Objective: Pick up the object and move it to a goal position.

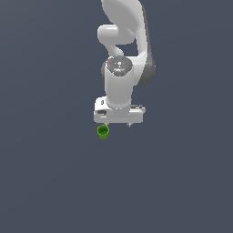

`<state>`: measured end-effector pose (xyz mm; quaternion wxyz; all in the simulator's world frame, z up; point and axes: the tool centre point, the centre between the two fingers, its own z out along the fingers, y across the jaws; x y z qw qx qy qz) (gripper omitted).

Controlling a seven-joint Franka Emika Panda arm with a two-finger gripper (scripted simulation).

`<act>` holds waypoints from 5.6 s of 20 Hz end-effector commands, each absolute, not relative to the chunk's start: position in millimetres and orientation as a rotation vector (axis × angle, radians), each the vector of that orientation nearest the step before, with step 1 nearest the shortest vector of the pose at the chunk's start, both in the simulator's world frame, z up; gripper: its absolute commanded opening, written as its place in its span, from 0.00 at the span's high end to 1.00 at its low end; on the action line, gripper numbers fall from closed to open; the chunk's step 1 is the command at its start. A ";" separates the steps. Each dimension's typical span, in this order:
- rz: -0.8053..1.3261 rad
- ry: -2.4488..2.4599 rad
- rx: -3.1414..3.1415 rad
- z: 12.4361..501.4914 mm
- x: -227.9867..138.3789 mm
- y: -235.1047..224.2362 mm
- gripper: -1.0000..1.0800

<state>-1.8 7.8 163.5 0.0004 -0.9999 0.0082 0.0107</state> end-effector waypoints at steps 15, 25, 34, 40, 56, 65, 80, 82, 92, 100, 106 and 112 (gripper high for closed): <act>-0.054 -0.026 -3.125 186.5 13.2 17.6 0.04; -0.049 -0.167 -3.126 176.7 10.0 7.4 0.04; -0.038 -0.443 -3.108 157.3 2.3 -12.2 0.04; -0.029 -0.662 -3.073 142.4 -4.7 -26.9 0.04; -0.006 -1.210 -2.902 105.6 -26.2 -61.1 0.04; -0.001 -1.373 -2.826 94.7 -33.7 -70.6 0.04; 0.000 -1.401 -2.812 71.6 -35.8 -72.1 0.04; 0.000 -1.402 -2.811 60.9 -36.3 -72.0 0.04; 0.000 -1.404 -2.810 42.5 -35.5 -72.2 1.00; 0.000 -1.404 -2.810 42.5 -35.5 -72.2 1.00; -0.002 -1.404 -2.812 50.9 -33.4 -74.6 1.00; -0.002 -1.404 -2.812 79.1 -27.1 -80.7 1.00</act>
